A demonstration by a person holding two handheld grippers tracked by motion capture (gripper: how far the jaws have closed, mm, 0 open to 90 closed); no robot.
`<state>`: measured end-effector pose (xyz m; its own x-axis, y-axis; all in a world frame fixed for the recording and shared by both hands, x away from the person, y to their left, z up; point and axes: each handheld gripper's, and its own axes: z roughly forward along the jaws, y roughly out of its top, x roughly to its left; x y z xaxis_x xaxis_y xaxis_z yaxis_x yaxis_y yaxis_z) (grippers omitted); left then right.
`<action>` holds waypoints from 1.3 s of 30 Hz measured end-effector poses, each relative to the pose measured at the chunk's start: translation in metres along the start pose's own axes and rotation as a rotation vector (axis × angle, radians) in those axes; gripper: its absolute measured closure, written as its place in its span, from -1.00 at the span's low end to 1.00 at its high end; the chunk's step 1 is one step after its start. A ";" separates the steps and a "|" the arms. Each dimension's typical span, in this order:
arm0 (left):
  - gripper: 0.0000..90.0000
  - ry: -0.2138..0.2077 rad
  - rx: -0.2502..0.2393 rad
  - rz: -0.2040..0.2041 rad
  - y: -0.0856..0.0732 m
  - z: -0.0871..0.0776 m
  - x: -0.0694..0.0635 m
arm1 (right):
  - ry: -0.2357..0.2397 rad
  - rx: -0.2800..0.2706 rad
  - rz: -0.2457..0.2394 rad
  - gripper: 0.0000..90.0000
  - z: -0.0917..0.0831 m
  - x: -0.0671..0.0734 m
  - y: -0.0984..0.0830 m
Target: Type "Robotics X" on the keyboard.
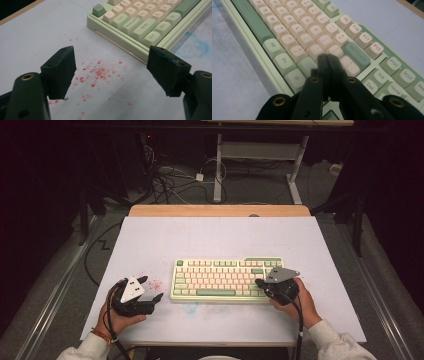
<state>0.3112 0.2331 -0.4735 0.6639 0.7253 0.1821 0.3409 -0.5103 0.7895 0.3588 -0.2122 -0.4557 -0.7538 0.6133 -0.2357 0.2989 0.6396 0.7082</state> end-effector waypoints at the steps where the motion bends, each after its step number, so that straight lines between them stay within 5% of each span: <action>1: -0.49 -0.001 0.000 0.000 0.000 0.000 0.000 | 0.005 0.004 -0.003 1.00 0.001 0.000 -0.001; 9: -0.28 -0.006 0.003 0.002 0.001 -0.002 0.000 | 0.005 -0.004 0.001 1.00 0.002 0.003 -0.006; 13: 0.45 -0.052 -0.013 -0.024 0.001 -0.006 0.004 | 0.004 -0.012 0.016 1.00 0.001 0.003 -0.008; 19: 0.95 -0.110 -0.019 -0.028 0.006 -0.009 0.005 | -0.001 -0.021 0.017 1.00 0.001 0.003 -0.010; 27: 0.95 -0.142 0.025 0.003 0.026 0.005 -0.002 | -0.010 -0.021 0.015 1.00 0.001 0.005 -0.010; 39: 0.95 -0.205 0.024 0.041 0.071 0.036 -0.012 | -0.029 -0.019 0.009 1.00 0.001 0.008 -0.010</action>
<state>0.3508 0.1716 -0.4407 0.7980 0.5961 0.0888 0.3250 -0.5497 0.7695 0.3505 -0.2136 -0.4650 -0.7341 0.6320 -0.2483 0.2939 0.6254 0.7229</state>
